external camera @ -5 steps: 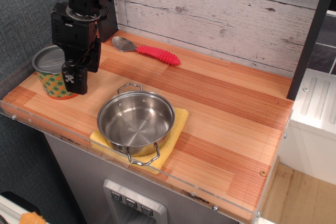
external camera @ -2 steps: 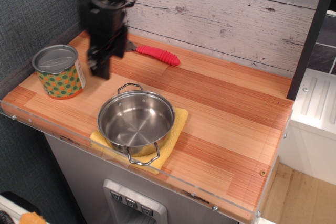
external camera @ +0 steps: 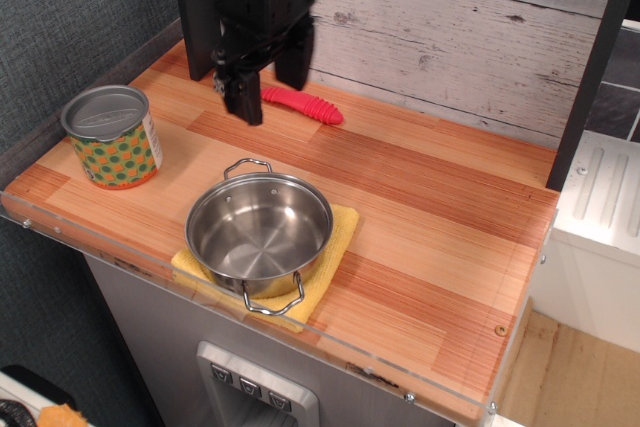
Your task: Move the can to the left side of the table.
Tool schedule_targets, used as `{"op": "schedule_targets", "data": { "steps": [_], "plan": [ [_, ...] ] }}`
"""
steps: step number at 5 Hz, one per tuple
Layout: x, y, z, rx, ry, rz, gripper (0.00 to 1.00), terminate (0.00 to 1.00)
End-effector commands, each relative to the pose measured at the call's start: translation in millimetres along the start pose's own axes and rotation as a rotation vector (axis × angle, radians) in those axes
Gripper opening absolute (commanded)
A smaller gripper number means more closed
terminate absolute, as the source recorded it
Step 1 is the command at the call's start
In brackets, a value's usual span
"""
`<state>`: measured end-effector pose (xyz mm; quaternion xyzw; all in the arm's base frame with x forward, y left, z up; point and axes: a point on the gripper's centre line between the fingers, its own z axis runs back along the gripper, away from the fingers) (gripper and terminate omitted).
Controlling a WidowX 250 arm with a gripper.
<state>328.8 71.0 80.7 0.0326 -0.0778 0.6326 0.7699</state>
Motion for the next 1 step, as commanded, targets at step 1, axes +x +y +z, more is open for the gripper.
{"op": "schedule_targets", "data": {
  "steps": [1],
  "plan": [
    [-17.8,7.6,50.5,-0.169,0.074,-0.447,1.00,1.00]
  ]
}}
